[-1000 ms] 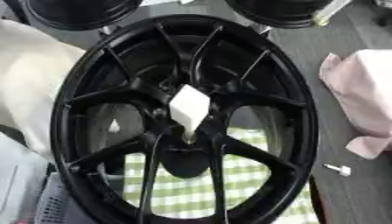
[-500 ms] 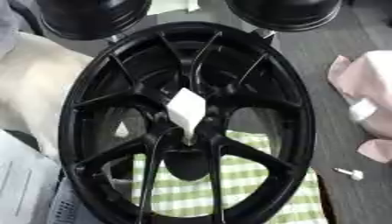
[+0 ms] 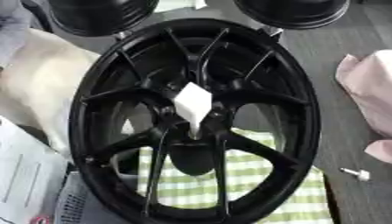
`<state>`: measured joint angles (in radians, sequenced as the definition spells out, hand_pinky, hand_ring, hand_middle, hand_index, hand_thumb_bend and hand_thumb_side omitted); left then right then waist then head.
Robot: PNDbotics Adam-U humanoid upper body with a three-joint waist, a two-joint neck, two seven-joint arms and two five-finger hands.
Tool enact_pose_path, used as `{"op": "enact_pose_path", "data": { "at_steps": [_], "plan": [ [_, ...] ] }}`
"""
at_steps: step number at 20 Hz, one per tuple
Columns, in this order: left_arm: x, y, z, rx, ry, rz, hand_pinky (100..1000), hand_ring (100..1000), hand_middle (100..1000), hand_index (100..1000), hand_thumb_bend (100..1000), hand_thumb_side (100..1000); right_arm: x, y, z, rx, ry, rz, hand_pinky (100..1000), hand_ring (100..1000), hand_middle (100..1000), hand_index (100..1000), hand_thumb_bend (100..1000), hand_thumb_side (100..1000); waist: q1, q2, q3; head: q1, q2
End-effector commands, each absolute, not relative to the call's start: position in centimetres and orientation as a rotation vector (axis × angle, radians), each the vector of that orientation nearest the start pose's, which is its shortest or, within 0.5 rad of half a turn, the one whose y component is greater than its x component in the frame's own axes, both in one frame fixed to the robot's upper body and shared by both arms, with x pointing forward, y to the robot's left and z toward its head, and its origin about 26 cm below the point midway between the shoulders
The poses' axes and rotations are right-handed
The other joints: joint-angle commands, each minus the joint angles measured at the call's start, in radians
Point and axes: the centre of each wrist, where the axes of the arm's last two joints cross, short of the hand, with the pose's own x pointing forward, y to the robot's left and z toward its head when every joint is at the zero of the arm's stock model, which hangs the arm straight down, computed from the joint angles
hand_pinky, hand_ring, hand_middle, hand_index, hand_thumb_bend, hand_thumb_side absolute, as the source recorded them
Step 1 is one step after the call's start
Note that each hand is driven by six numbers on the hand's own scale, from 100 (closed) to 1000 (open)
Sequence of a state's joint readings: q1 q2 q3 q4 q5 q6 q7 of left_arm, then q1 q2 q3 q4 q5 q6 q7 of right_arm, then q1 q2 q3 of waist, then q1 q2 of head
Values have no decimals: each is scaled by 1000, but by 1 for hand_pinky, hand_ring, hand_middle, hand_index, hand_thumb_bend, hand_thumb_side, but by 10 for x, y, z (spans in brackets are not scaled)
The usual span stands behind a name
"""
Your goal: Pull the pin out of the wheel hub.
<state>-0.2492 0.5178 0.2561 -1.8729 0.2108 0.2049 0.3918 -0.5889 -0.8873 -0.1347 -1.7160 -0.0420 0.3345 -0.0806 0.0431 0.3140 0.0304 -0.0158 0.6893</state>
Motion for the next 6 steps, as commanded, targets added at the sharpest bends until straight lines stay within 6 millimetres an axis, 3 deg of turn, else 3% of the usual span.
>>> {"op": "enact_pose_path", "data": {
  "at_steps": [1,6],
  "plan": [
    [297,365,222,597,-2036,212,696,661,603,705,828,509,321,-351,347,-788,-2098,363,914,715,646,745,431,330,-6,-31,3,6,8],
    [299,363,224,589,-2040,198,695,660,603,704,831,508,324,-332,343,-657,-2134,303,903,699,635,740,413,336,-14,-29,2,10,10]
  ]
}}
